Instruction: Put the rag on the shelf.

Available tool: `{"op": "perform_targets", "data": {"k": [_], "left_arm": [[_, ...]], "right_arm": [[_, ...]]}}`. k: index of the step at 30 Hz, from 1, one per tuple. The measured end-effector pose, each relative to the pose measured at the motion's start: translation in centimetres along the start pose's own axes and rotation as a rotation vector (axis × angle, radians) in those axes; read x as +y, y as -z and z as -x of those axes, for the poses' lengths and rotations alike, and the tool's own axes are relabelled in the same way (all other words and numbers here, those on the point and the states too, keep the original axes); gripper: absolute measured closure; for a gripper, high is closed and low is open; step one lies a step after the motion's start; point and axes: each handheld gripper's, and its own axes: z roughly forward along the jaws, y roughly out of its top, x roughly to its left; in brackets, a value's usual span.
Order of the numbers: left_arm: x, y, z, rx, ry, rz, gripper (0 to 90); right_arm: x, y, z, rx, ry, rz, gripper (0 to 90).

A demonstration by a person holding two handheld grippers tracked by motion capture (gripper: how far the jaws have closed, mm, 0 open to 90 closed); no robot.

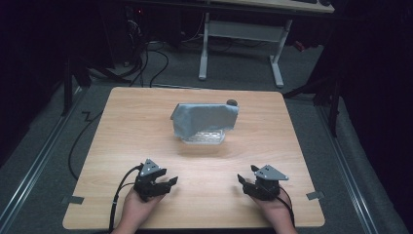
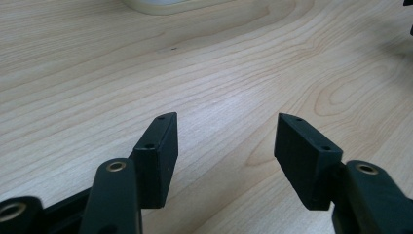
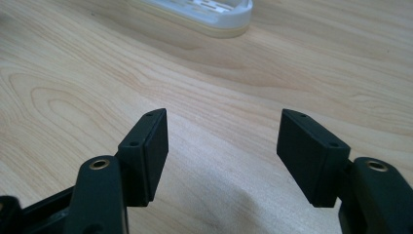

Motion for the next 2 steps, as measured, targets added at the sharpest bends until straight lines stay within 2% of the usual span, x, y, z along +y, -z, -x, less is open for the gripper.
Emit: {"op": "perform_targets", "data": {"k": [2], "left_arm": [[0.04,0.06,-0.04,-0.002,-0.002,0.002,42.2]], "right_arm": [[-0.11,-0.11,0.04,0.007,-0.008,-0.005,36.2]]}}
